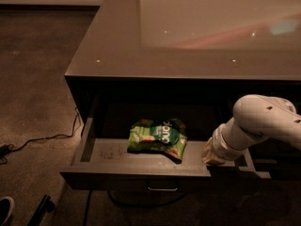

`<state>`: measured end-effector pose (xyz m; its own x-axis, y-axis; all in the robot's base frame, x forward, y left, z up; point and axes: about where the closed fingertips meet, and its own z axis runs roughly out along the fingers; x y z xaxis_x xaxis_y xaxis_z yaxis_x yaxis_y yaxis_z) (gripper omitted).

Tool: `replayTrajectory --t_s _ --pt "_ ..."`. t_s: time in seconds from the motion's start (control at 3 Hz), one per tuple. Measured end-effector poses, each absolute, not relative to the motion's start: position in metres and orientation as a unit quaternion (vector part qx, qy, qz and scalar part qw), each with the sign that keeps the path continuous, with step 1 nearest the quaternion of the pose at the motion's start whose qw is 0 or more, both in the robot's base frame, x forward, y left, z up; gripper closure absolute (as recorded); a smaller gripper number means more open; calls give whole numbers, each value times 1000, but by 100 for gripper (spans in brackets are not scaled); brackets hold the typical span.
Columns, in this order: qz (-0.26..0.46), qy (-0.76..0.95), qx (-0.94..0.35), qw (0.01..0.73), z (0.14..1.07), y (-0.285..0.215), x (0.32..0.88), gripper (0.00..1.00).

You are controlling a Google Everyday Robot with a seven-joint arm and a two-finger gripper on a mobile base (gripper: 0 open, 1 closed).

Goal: Open top drawer

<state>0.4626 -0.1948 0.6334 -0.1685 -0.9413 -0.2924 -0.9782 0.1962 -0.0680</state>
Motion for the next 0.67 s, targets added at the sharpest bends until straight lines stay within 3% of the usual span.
replayTrajectory --t_s 0.67 --pt "83 761 -625 154 636 -191 469 100"
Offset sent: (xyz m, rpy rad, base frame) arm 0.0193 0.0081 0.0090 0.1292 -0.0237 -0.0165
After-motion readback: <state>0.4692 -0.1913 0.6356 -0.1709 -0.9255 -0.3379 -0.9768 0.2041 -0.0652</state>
